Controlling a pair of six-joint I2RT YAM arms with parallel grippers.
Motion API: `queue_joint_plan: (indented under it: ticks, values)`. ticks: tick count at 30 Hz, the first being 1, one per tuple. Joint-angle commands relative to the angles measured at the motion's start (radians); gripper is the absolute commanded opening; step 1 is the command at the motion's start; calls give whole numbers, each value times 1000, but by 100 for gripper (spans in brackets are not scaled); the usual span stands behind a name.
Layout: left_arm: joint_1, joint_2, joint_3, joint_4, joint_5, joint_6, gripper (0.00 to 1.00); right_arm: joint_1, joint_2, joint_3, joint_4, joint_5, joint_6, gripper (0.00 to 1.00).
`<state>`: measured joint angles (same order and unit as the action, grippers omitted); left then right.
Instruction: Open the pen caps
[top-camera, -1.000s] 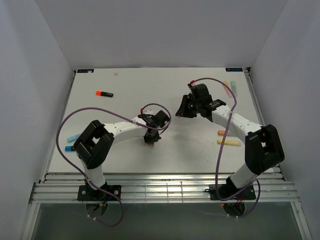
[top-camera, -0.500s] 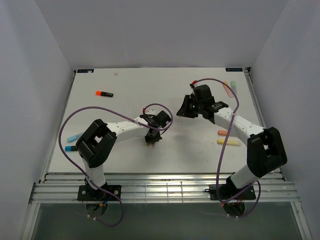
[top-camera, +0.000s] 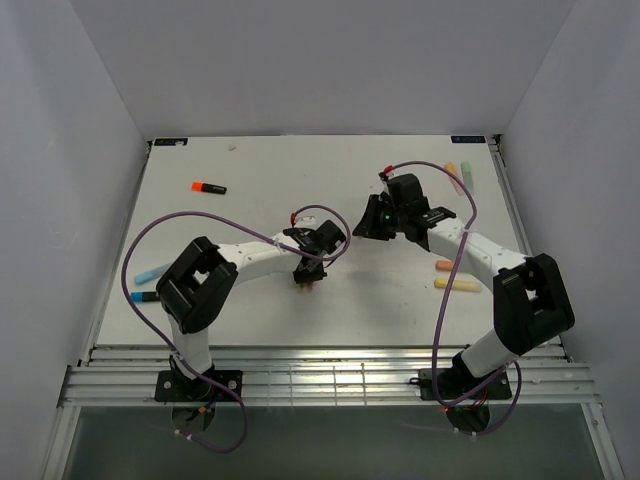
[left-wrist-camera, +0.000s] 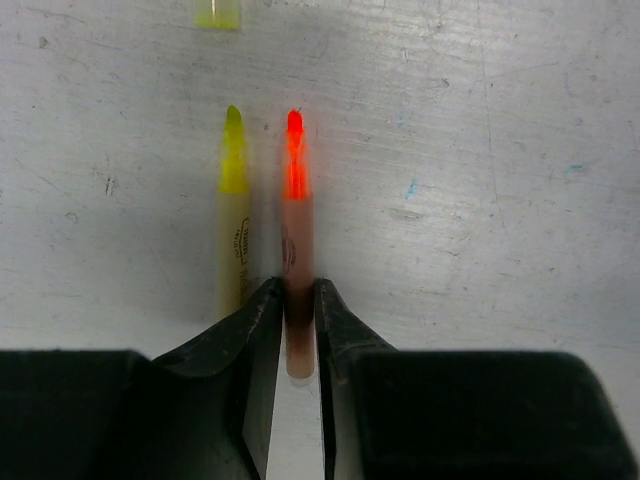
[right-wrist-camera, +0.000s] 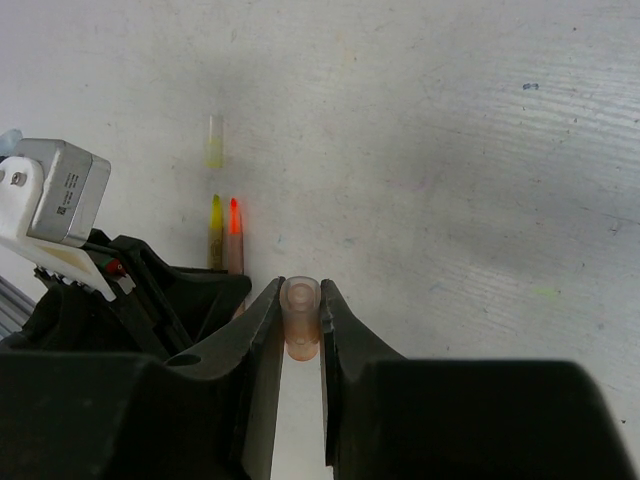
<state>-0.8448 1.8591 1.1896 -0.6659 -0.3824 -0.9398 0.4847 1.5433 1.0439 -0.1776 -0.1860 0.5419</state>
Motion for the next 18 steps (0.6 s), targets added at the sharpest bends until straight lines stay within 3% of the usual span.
queue_joint_plan:
  ticks: [1, 10, 18]
  values:
    - [-2, 60, -28, 5, 7, 4, 31, 0, -32, -10, 38, -10, -7, 8]
    - [-2, 61, -42, 6, 4, -5, 40, -1, -12, -28, 64, -33, 1, 8]
    - [-2, -33, -53, -4, -41, -11, 49, -1, 26, 8, 64, -27, -7, 8]
